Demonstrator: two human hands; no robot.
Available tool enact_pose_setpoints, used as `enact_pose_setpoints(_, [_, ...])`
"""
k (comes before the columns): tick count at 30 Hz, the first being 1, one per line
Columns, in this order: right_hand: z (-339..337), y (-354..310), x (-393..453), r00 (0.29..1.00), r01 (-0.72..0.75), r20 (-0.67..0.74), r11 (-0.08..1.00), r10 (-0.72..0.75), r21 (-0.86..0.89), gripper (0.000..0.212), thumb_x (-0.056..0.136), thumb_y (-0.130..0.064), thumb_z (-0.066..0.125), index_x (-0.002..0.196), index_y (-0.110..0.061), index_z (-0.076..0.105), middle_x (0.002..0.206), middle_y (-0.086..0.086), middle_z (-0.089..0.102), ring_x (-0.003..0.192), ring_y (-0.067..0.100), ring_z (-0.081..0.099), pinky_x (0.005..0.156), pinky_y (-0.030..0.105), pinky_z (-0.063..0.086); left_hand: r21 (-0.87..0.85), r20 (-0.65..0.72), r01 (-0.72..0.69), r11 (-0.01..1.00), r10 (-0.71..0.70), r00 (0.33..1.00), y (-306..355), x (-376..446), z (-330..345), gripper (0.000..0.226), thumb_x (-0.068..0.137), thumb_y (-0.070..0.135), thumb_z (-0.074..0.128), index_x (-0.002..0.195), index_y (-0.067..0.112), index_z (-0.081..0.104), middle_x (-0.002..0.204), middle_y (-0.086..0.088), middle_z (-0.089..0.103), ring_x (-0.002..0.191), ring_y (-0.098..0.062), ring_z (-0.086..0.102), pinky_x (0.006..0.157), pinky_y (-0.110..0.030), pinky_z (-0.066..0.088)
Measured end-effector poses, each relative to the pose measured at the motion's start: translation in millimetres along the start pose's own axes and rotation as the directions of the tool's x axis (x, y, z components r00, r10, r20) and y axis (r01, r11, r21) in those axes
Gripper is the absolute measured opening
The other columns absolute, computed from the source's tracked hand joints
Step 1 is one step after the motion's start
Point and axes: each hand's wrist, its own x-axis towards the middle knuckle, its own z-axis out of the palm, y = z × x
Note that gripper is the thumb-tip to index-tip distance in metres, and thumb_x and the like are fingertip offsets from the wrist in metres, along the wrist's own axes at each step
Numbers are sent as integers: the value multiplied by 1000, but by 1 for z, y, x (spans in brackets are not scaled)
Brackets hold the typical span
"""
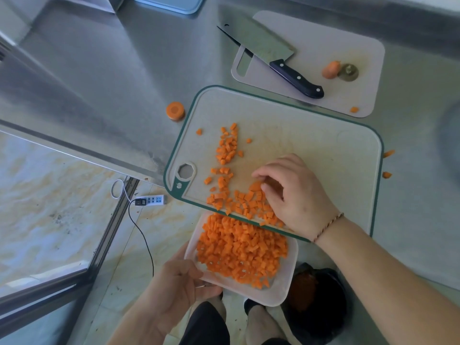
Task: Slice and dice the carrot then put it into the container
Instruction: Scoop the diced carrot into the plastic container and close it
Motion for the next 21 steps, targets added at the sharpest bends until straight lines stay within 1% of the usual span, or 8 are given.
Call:
enact_pose_setpoints(3, [-3,0,3,999,0,39,1000,-1,4,22,84,-5,68,104,-14,71,92,-6,66,96,9,45,83,12,32,1,2,-2,1000,2,1000,0,0,-1,75,50,-2,55,121,13,71,113,-28,68,87,-44,64,58,-41,62])
enact_pose_setpoints(8, [-7,-3,8,992,-3,129,1000,6,-19,26,85,-8,70,109,-16,69,95,-8,61,101,13,45,87,23,39,2,12,-4,1000,4,1000,1,0,0,71,49,-3,54,116,14,74,107,-28,68,81,-41,66,56,-40,62])
enact_pose_setpoints(10, [-6,-3,9,992,25,125,999,-21,-31,25,84,-8,70,108,-15,69,97,-7,59,102,15,46,88,25,41,3,14,-7,1000,7,1000,1,0,1,71,50,-3,54,115,15,75,107,-28,68,80,-40,66,57,-40,62])
enact_pose_setpoints(11, [-6,-1,8,995,41,97,998,-38,-38,25,84,-8,70,108,-14,69,98,-4,59,102,16,48,88,25,41,2,13,-6,1000,6,1000,0,1,0,72,50,-3,54,117,15,74,108,-28,68,81,-40,65,57,-40,62])
enact_pose_setpoints(13, [-5,1,3,999,51,-9,998,-51,-26,21,83,-10,71,104,-12,70,100,-1,60,99,15,51,86,20,40,-1,15,-4,1000,4,1000,0,1,0,74,50,-2,54,120,14,72,110,-28,67,84,-42,64,57,-40,62])
enact_pose_setpoints(16, [-1,-1,-11,988,36,-154,994,-20,103,14,86,-5,65,99,-8,71,96,1,63,90,13,58,80,19,49,-5,15,-9,1000,9,1000,1,1,0,71,50,-2,55,115,15,75,109,-27,68,82,-41,65,57,-40,62])
enact_pose_setpoints(19, [10,-7,-23,980,22,-200,986,11,162,22,82,2,58,100,-6,69,99,3,62,94,16,59,82,17,48,-13,11,-13,1000,14,1000,0,1,1,69,49,-3,54,112,16,76,102,-26,68,74,-38,67,56,-40,61])
enact_pose_setpoints(21, [13,-8,-27,976,16,-218,986,20,164,27,78,6,56,100,-6,69,102,4,60,94,15,58,78,15,48,-14,11,-12,1000,12,1000,0,0,2,71,49,-3,53,115,14,74,100,-27,68,73,-38,67,55,-40,61])
